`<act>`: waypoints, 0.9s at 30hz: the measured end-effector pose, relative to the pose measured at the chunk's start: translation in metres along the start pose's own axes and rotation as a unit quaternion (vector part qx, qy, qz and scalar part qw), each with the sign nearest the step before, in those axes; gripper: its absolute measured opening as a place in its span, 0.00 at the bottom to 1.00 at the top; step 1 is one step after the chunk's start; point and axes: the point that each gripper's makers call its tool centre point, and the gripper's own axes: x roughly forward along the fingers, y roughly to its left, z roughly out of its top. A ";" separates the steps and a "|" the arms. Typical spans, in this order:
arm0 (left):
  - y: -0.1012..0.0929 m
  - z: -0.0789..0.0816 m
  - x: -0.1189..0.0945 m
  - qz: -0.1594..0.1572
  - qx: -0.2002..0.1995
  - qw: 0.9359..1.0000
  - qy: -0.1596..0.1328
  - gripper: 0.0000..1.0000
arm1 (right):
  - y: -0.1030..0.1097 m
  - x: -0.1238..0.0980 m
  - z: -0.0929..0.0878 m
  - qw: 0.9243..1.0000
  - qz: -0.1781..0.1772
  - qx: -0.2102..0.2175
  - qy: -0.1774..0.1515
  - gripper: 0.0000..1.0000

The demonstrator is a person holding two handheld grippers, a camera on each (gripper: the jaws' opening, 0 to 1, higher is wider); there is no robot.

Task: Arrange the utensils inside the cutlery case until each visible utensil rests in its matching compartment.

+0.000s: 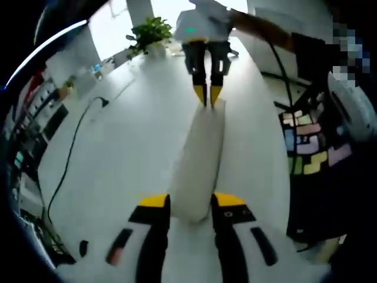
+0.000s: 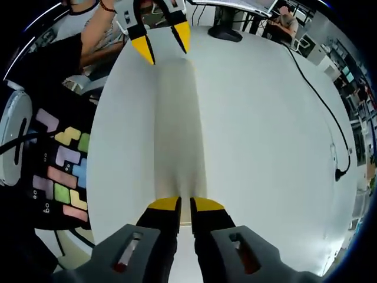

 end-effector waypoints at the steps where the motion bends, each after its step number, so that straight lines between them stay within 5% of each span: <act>1: 0.000 -0.001 0.001 -0.005 0.007 1.000 0.015 0.27 | 0.000 0.000 0.000 1.000 0.000 0.001 -0.001 0.06; 7: -0.002 -0.005 0.012 -0.038 0.014 0.996 0.085 0.25 | -0.002 0.000 0.001 1.000 0.001 0.011 0.000 0.04; 13: 0.004 -0.010 0.019 -0.048 0.009 0.991 0.122 0.23 | -0.003 0.000 0.001 1.000 0.001 0.018 0.007 0.03; 27: -0.001 -0.010 0.021 -0.076 -0.020 0.984 0.158 0.22 | -0.003 0.000 -0.001 0.999 0.010 0.031 0.011 0.01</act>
